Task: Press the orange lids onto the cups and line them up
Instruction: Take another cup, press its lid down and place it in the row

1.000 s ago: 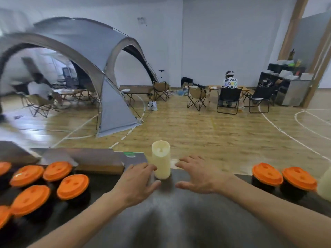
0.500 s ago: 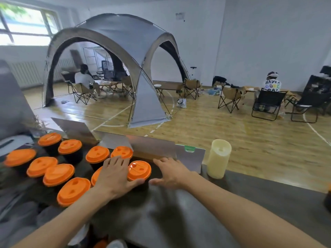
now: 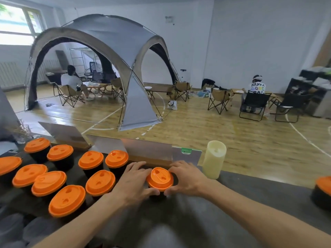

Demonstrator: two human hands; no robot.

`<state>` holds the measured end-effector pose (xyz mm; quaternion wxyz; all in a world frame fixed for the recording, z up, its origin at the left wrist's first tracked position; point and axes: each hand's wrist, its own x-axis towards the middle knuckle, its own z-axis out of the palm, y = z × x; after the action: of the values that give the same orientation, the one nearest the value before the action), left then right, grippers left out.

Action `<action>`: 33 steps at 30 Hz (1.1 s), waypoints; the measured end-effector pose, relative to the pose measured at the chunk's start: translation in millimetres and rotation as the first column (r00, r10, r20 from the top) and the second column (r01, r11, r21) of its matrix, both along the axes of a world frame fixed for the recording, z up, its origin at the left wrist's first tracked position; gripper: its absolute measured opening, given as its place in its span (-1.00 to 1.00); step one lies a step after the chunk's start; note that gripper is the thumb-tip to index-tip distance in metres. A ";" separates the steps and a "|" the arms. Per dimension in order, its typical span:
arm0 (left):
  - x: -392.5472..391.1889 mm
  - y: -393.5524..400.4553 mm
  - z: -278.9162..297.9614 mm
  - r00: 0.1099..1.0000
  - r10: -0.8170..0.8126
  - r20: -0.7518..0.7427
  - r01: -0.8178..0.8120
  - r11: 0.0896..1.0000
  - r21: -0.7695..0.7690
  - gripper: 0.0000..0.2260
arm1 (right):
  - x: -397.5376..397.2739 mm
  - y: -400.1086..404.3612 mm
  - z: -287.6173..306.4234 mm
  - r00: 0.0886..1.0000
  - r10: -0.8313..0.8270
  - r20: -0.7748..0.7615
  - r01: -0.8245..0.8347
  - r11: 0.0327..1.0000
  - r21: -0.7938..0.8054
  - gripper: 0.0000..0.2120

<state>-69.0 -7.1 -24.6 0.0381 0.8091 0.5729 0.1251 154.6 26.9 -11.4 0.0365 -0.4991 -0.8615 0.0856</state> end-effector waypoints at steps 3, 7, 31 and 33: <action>45.0 4.3 -5.2 0.989 -0.147 0.032 0.147 0.989 -0.003 -0.23 | 52.4 -21.9 5.9 0.996 -0.077 0.037 0.075 0.996 0.045 -0.18; 108.9 8.0 -16.6 0.961 -0.258 0.103 0.262 0.965 -0.025 -0.24 | 117.1 -58.6 17.2 0.981 -0.159 0.112 0.145 0.981 0.130 -0.17; 207.8 9.8 -19.5 0.870 -0.456 0.187 0.493 0.802 -0.337 -0.16 | 233.0 -89.3 4.6 0.979 -0.192 0.069 0.202 0.959 -0.197 -0.04; 208.2 10.5 -20.2 0.865 -0.462 0.194 0.501 0.798 -0.335 -0.17 | 236.9 -77.9 5.7 0.984 -0.135 0.121 0.159 0.960 -0.229 -0.01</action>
<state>139.2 3.4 -44.9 0.2514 0.8981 0.3584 0.0409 391.5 -51.1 -5.7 -0.0621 -0.5663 -0.8063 0.1589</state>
